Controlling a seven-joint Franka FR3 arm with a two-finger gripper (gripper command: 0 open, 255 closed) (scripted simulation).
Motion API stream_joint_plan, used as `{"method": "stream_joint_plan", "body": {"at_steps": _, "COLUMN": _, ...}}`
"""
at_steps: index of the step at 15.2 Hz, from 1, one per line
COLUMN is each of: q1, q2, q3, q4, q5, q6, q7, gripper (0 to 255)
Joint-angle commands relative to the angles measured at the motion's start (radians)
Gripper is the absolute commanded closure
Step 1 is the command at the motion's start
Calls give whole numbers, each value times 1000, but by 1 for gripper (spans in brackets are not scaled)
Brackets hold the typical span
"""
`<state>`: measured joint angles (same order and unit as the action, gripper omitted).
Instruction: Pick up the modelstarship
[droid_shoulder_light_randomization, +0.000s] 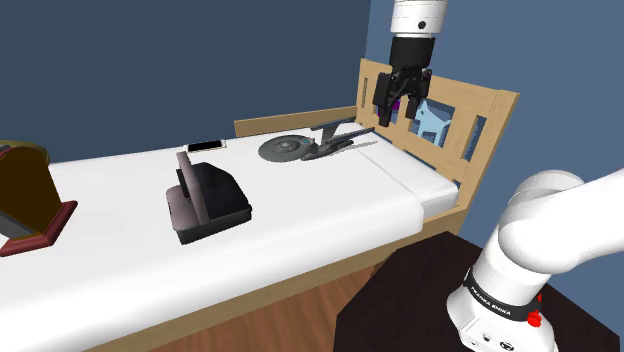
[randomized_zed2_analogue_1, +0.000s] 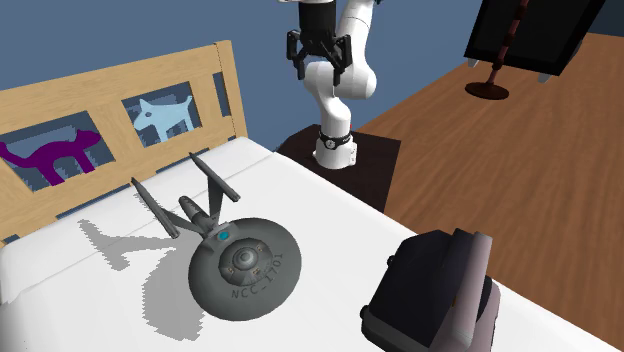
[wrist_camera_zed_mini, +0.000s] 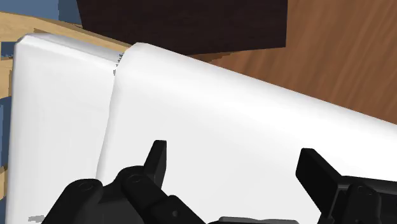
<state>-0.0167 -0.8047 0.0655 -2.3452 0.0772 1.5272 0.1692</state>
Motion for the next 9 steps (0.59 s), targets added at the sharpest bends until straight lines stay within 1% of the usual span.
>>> {"method": "stream_joint_plan", "body": {"at_steps": 1, "q1": 0, "q2": 0, "q3": 0, "q4": 0, "q5": 0, "q6": 0, "q7": 0, "gripper": 0}}
{"method": "stream_joint_plan", "body": {"at_steps": 5, "q1": 36, "q2": 95, "q3": -97, "q4": 5, "q5": -68, "q6": 87, "q7": -242, "gripper": 0}}
{"method": "stream_joint_plan", "body": {"at_steps": 9, "q1": 76, "q2": 219, "q3": -185, "q4": 44, "q5": -113, "q6": 173, "q7": -476, "gripper": 0}}
